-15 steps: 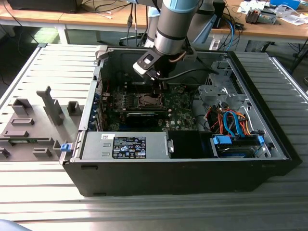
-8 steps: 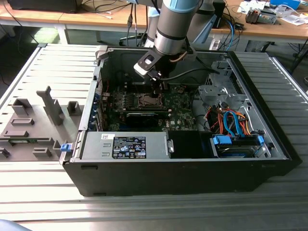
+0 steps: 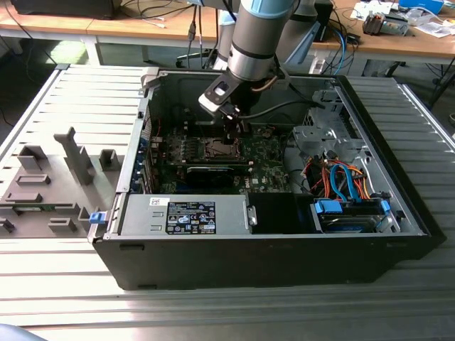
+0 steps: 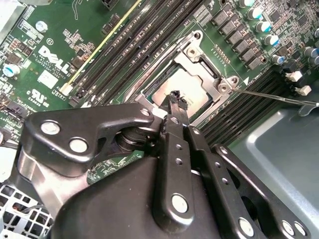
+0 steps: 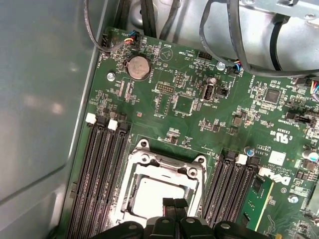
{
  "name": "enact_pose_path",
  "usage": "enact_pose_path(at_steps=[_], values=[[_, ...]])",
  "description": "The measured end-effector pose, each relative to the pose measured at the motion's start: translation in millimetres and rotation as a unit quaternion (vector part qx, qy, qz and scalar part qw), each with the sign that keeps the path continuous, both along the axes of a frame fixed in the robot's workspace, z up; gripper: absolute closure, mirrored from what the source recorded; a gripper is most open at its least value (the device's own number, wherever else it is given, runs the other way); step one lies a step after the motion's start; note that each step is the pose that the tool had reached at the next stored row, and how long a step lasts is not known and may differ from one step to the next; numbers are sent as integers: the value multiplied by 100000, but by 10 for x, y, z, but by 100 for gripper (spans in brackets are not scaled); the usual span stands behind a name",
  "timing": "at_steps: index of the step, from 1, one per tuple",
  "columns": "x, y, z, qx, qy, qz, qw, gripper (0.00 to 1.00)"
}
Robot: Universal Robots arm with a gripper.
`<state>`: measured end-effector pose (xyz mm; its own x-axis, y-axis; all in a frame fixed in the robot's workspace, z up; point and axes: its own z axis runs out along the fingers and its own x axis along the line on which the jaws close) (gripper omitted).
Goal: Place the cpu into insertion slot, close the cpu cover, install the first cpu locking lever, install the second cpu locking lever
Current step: 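Install the first cpu locking lever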
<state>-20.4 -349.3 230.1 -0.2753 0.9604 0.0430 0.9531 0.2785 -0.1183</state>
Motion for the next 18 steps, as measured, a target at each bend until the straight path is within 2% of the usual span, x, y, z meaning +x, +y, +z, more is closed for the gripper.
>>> enact_pose_path(at_steps=[3, 18], values=[[0, 0, 0, -3, 0, 1033, 99995, 89], [0, 0, 0, -1, -1, 3739, 99930, 89]])
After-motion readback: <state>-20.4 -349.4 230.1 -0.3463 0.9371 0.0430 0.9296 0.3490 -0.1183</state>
